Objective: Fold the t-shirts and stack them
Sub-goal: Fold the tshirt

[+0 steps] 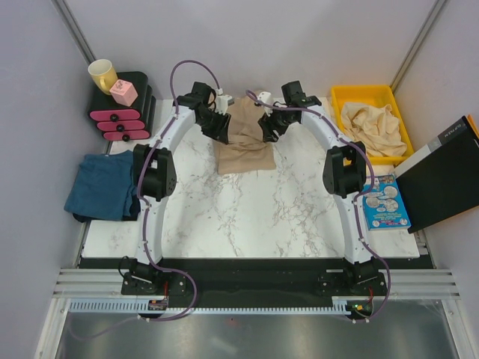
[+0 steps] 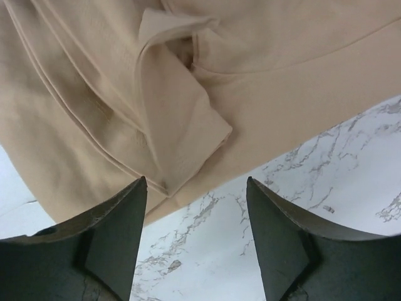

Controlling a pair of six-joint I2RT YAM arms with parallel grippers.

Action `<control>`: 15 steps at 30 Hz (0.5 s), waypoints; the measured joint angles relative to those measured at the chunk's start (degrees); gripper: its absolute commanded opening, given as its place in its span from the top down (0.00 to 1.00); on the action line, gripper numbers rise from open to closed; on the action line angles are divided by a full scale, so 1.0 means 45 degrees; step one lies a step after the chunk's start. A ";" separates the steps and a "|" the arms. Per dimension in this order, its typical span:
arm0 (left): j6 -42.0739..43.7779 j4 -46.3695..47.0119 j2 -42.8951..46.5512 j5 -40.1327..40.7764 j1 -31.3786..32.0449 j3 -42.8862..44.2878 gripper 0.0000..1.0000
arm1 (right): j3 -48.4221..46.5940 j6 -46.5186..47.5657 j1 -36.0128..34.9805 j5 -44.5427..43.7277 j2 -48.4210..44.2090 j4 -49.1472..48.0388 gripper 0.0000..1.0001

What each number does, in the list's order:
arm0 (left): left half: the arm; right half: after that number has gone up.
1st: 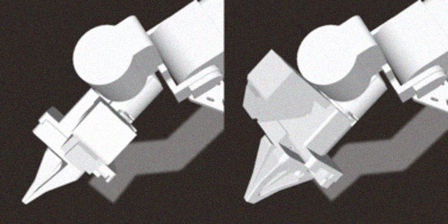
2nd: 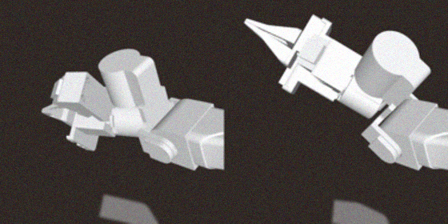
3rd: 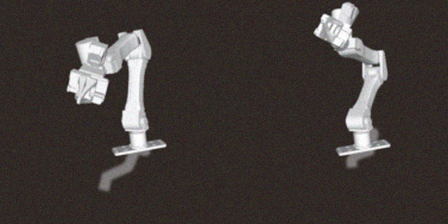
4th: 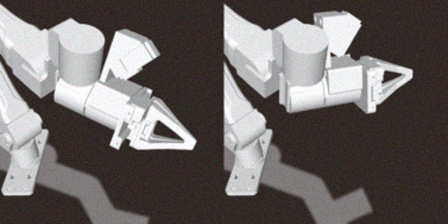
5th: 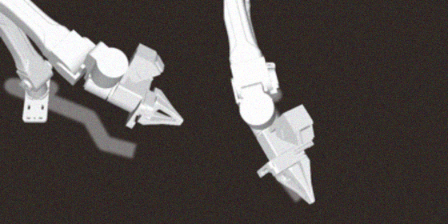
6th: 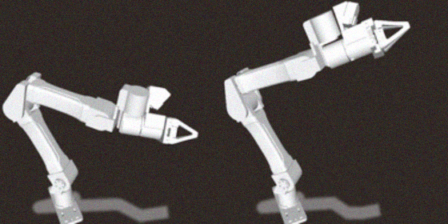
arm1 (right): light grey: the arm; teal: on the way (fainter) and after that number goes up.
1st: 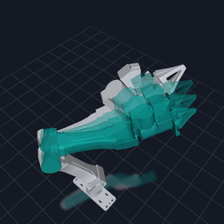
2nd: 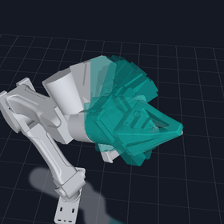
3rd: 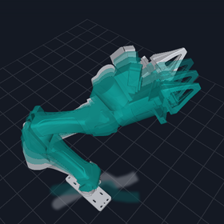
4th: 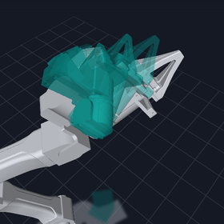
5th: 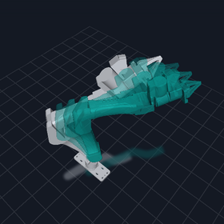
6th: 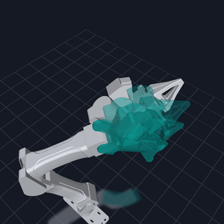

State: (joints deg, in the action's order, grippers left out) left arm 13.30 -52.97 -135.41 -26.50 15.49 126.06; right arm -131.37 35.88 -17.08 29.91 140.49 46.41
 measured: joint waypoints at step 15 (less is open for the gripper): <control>-0.0461 0.2778 0.1554 0.2059 -0.0418 -0.2798 0.56 | 0.3735 0.0155 -0.0015 -0.0641 -0.1394 -0.1370 0.76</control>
State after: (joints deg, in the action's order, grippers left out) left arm 11.22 -40.47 -128.42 -17.23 13.61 113.47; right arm -114.56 36.58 -17.15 27.03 134.21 40.25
